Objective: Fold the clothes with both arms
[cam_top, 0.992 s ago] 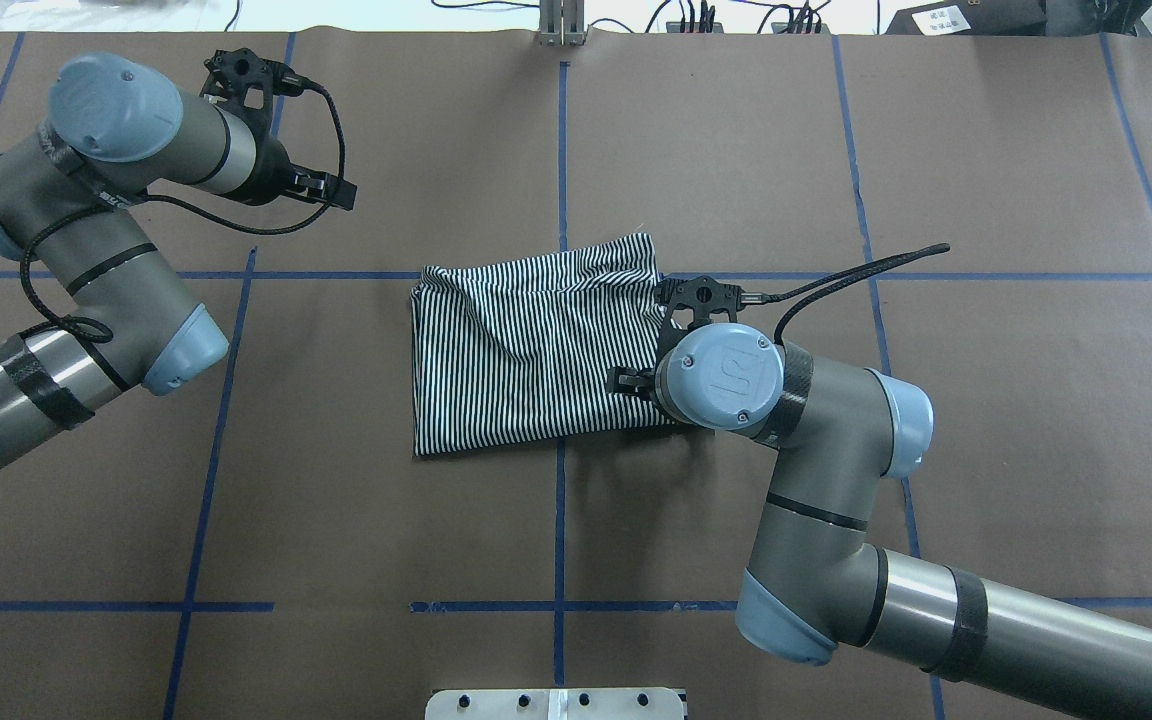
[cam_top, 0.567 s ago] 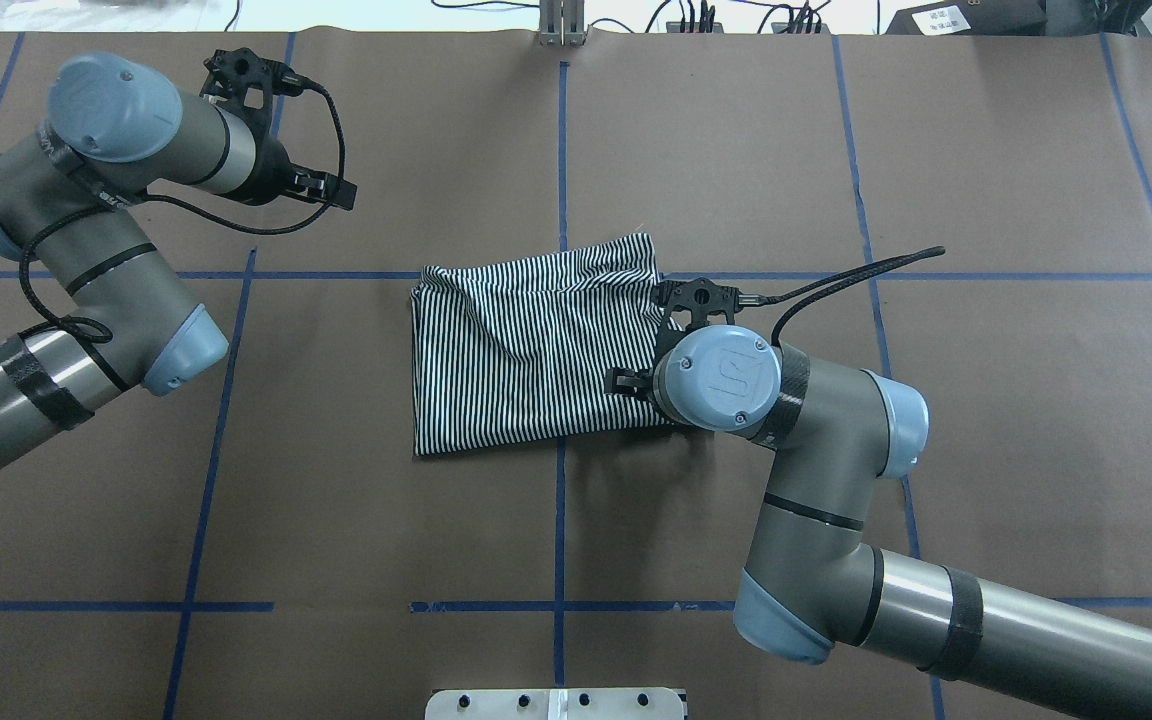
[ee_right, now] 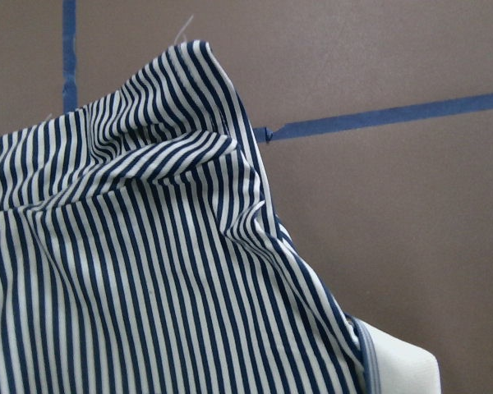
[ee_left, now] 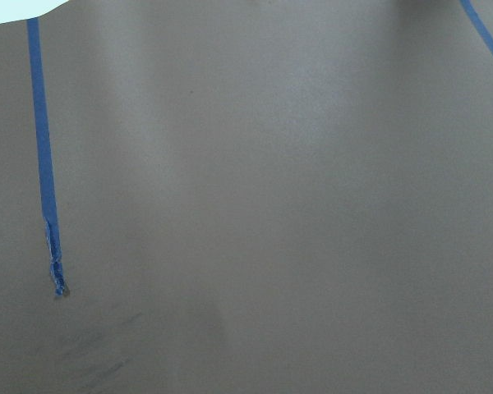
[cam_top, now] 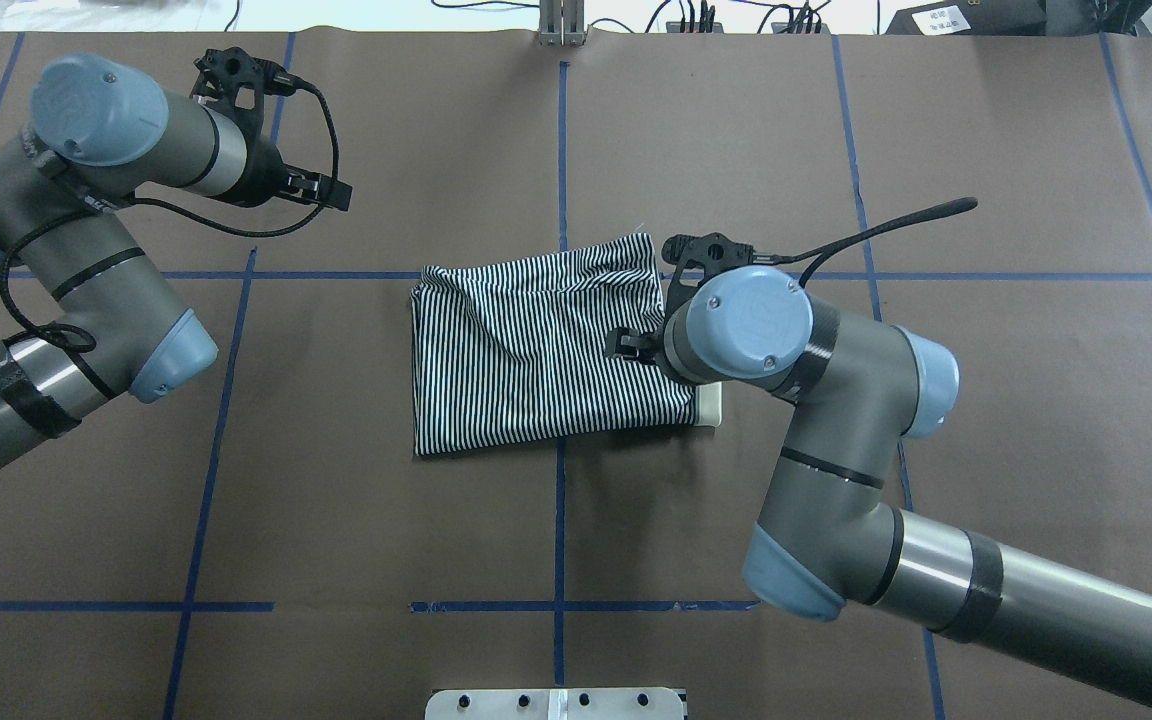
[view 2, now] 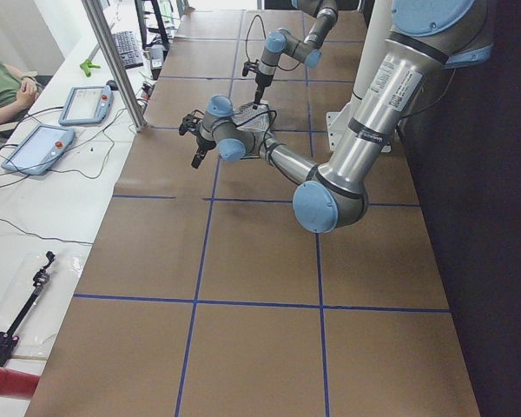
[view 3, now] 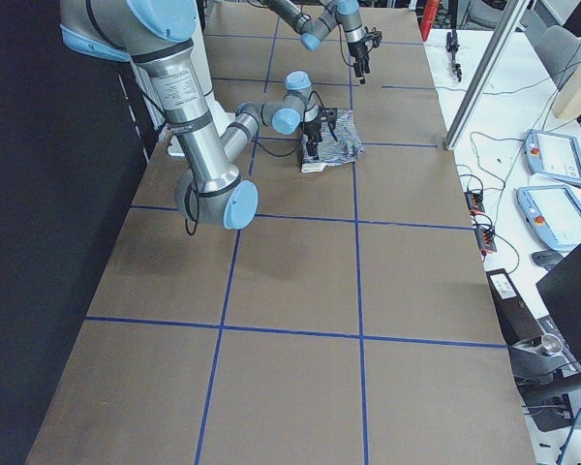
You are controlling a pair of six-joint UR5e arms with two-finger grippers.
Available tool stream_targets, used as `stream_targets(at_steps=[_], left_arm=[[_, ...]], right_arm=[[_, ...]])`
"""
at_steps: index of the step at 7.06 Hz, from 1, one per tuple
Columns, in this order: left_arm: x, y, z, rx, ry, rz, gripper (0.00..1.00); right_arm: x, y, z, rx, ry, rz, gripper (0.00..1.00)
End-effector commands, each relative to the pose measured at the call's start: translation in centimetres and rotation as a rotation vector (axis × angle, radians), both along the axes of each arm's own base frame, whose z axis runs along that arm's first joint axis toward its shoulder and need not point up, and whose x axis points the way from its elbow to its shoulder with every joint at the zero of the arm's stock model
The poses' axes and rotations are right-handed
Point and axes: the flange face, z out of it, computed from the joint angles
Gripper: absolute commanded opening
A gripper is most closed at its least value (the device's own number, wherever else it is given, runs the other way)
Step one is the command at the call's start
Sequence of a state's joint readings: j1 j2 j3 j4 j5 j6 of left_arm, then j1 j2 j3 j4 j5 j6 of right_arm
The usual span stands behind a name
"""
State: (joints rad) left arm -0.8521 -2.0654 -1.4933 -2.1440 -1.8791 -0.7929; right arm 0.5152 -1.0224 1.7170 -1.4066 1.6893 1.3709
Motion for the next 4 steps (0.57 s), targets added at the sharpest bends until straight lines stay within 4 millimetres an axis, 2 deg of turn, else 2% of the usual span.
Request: stream_targets(at_steps=[1, 2, 3, 4], left_arm=[[-2.3, 2.7, -0.6, 0.028, 0.021, 0.002, 1.0], [-3.5, 4.2, 0.0, 0.027, 0.03, 0.02, 1.0], [-5.5, 5.8, 0.8, 0.031, 0.029, 0.03, 1.0], [-8.5, 6.7, 2.1, 0.051, 0.011, 0.043, 1.0]], right_arm=[[5.9, -3.9, -0.6, -0.022, -0.001, -0.049, 1.0], [9.7, -4.2, -0.9, -0.007, 0.048, -0.108, 1.0], [15.2, -2.3, 1.5, 0.028, 0.08, -0.153, 1.0], [21.7, -2.3, 5.2, 0.035, 0.089, -0.218, 1.0]])
